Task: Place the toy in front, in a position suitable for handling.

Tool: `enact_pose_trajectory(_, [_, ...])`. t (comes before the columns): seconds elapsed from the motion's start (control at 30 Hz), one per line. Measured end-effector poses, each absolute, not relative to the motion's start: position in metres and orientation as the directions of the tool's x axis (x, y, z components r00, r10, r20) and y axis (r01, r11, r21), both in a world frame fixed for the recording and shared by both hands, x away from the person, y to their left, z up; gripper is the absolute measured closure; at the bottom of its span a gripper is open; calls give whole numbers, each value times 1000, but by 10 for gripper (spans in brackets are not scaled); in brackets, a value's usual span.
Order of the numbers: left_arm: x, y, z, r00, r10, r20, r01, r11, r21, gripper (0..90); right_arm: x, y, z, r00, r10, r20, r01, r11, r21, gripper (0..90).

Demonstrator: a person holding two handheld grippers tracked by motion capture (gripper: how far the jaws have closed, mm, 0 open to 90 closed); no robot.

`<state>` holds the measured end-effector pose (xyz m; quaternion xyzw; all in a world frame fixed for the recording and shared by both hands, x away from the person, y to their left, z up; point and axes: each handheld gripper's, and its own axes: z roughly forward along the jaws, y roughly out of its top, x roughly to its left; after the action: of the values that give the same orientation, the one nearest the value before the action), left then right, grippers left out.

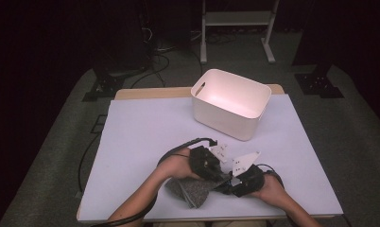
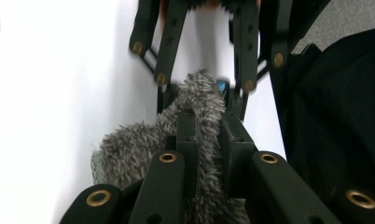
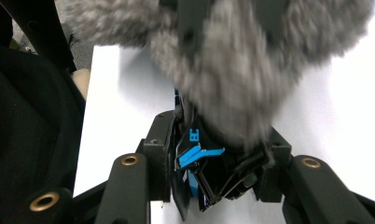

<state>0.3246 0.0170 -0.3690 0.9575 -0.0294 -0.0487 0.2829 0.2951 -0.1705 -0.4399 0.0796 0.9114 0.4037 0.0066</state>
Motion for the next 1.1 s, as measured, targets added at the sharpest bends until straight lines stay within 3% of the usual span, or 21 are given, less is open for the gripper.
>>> enact_pose_trajectory(0.3, [327,80,-365,997,40,-65,69,-847,527,797,296,-170,-440,-988,147,48,135,665,735,561])
enact_pose_trajectory(0.47, [326,99,-365,998,68,-19,68,-864,499,791,296,-170,-439,-988,146,49,135,668,732,561])
enact_pose_trajectory(0.57, [328,107,-368,995,84,-52,99,-837,539,790,296,-170,-439,-988,145,48,133,668,732,561])
enact_pose_trajectory(0.97, [328,81,-367,997,18,-73,58,-807,588,787,296,-170,-440,-988,147,55,139,665,734,561])
enact_pose_trajectory(1.1, [328,71,-369,998,10,-63,44,-817,574,733,296,-170,-440,-987,149,52,139,665,734,560])
